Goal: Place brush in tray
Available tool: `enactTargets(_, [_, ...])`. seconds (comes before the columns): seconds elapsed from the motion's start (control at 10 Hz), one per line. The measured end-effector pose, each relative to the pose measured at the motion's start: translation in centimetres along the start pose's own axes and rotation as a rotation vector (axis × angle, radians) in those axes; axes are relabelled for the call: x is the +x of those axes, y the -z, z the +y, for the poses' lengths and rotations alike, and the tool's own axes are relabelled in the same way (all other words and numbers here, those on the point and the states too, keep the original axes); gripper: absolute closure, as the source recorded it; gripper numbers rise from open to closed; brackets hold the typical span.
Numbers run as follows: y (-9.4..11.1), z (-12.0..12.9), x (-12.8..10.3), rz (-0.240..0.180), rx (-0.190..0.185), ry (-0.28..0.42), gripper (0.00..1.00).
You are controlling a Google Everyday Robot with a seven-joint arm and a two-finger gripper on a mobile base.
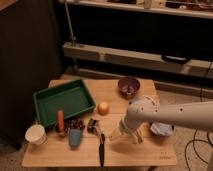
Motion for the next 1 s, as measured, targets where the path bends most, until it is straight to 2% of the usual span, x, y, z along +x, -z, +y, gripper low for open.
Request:
enactTargets(0.2, [1.2, 2.2, -1.6, 0.008, 0.038, 0.046, 0.2])
enactTargets(0.6, [2.6, 8.3, -5.9, 0.014, 0.106, 0.165, 0.2])
enactTargets(0.8, [3.3, 9.7, -6.4, 0.013, 0.114, 0.196, 0.2])
enactTargets(1.0, [3.3, 10.3, -6.7, 0.021, 0.08, 0.197, 0.2])
